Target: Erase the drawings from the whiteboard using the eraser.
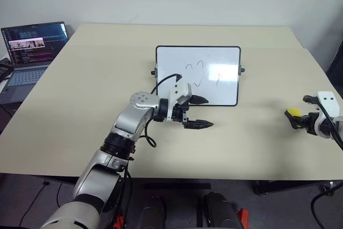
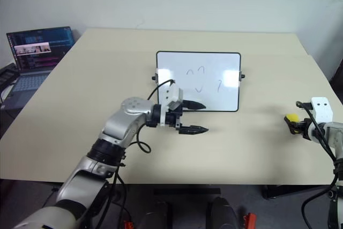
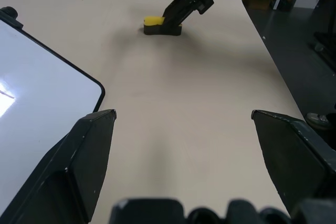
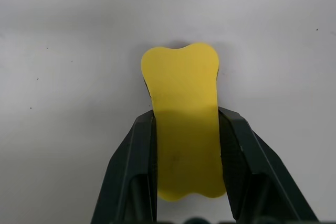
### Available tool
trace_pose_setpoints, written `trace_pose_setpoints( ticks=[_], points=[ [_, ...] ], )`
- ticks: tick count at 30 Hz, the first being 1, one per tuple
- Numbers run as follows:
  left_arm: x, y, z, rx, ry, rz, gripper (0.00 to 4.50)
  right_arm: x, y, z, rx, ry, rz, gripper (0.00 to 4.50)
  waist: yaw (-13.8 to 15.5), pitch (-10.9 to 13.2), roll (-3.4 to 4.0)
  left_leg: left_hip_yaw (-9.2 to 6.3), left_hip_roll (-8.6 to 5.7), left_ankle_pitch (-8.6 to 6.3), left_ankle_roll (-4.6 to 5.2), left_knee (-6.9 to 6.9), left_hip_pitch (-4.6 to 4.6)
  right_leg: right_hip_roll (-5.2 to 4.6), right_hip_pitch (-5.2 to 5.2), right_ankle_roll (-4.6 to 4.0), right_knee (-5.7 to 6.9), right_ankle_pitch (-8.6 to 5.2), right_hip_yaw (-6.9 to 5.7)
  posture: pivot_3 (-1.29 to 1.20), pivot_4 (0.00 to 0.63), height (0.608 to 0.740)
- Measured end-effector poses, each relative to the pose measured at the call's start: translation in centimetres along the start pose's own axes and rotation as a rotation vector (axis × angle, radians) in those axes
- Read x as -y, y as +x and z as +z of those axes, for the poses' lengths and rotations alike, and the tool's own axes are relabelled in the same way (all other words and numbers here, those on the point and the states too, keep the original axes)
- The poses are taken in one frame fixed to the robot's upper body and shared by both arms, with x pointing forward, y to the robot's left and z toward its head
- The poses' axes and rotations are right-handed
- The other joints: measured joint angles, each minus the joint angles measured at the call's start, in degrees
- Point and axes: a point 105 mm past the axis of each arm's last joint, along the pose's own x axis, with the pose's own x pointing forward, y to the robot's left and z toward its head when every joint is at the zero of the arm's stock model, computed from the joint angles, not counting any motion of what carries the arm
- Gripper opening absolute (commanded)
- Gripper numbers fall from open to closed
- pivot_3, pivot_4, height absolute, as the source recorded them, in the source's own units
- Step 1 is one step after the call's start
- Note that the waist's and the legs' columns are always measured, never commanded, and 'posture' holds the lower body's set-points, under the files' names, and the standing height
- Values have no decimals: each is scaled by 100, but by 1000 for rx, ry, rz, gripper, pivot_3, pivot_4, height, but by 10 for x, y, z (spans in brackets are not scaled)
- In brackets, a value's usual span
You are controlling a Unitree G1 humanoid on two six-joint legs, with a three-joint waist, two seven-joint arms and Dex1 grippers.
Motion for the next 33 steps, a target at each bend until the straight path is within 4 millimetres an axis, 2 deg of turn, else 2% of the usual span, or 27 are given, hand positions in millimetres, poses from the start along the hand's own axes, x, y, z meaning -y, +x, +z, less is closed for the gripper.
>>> trace_pose_setpoints(
  ticks=[7,9,11,16,22,29,33],
  points=[
    [-1,-2,-1,-4,-2,15,4500,-5,1,4,13,2,20,1221,-5,0,0,0,0,0,0,0,1,0,0,0,1,0,0,0,150,740],
    [-4,-6,-1,-5,-5,36,4500,-9,-1,9,24,-1,36,1218,-8,1,1,0,0,0,0,0,1,0,-1,0,2,0,0,0,150,740],
    [-10,-16,0,-6,-6,76,4500,-18,-7,23,71,-13,68,1216,-23,3,6,0,0,0,0,0,0,0,-3,0,3,0,0,0,150,740],
    [-39,-64,6,11,0,292,4500,-51,-35,75,265,-56,167,1215,-44,4,6,-1,3,0,0,-1,0,1,-3,0,2,0,-1,0,150,740],
    [-57,-117,-3,-25,-7,506,4500,-109,-38,107,396,-78,324,1201,-43,5,7,-3,3,0,0,-2,-1,0,-4,-1,4,0,-3,0,150,740],
    [-60,-127,-14,-35,-6,610,4500,-158,-41,134,483,-158,437,1197,27,5,7,-5,3,-1,-1,-4,-7,-1,-10,-14,4,8,-5,0,150,740],
    [-61,-130,-15,-35,2,662,4500,-185,-40,141,511,-196,495,1197,6,5,7,-6,4,-1,-1,-5,-10,0,-16,-29,7,18,-6,0,150,740]
  ],
)
